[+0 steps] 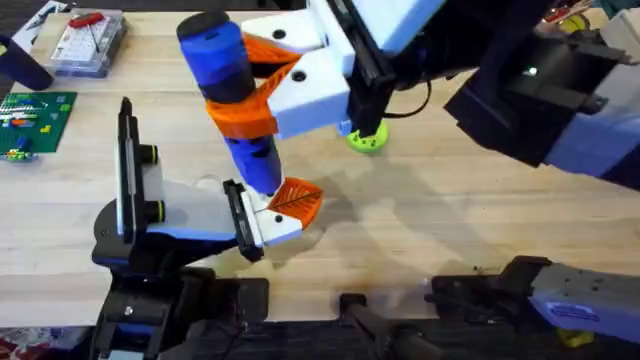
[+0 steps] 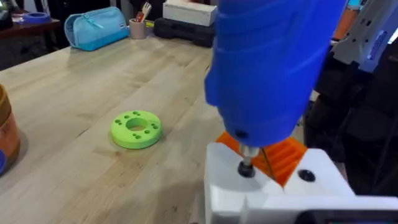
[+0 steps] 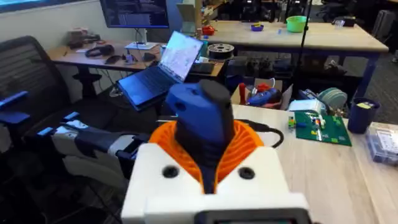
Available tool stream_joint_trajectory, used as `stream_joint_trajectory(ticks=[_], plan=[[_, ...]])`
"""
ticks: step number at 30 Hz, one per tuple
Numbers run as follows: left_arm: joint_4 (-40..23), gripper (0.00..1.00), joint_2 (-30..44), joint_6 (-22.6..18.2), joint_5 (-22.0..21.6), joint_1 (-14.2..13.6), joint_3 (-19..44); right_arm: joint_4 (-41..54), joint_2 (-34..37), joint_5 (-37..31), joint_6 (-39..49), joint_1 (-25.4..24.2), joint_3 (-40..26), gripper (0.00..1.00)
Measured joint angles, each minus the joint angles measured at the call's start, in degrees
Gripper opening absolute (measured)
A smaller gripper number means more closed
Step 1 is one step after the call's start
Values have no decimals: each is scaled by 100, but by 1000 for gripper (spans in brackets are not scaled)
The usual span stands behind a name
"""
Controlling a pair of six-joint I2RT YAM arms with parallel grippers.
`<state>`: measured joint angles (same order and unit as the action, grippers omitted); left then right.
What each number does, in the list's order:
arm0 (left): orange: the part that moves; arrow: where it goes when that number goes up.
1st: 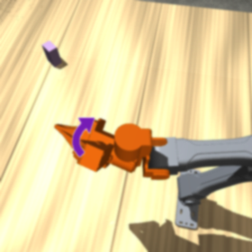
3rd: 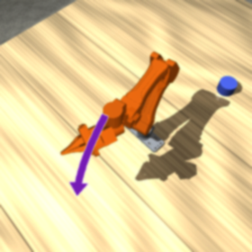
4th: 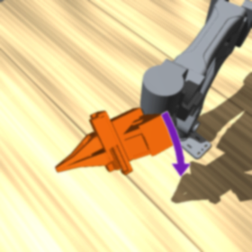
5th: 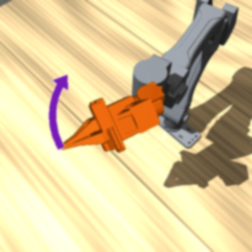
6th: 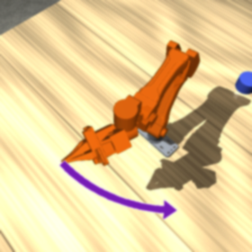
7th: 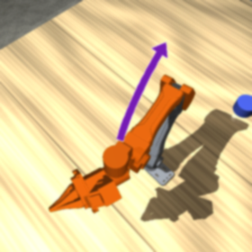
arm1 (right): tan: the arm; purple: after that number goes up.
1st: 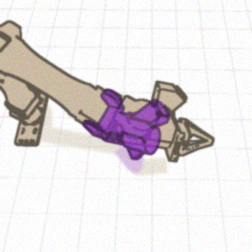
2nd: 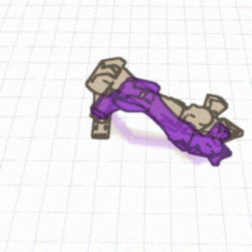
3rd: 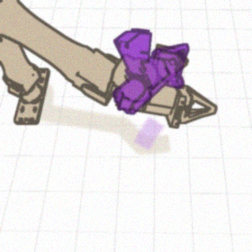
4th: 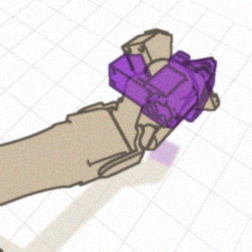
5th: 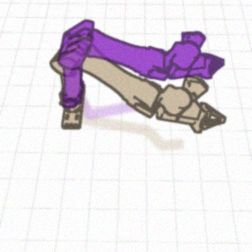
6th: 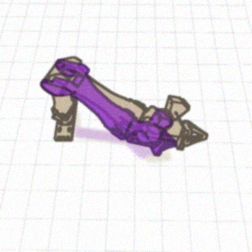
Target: Pick up the gripper from the table and insert it into the empty holder that is missing its gripper. Then pick up a screw, insert it into the mounting hole, and use the screwdriver to tighten it. Finally, clean up the table by picking up the vegetable and placing it into the bucket.
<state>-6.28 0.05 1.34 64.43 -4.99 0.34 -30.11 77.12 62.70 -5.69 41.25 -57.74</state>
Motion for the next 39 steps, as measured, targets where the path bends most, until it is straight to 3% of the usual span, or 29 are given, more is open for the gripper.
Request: stream_joint_trajectory(ticks=[39], plan=[[2,13,-2,-2,-8,0,0,-69,0,67,22,20,-9,51]])
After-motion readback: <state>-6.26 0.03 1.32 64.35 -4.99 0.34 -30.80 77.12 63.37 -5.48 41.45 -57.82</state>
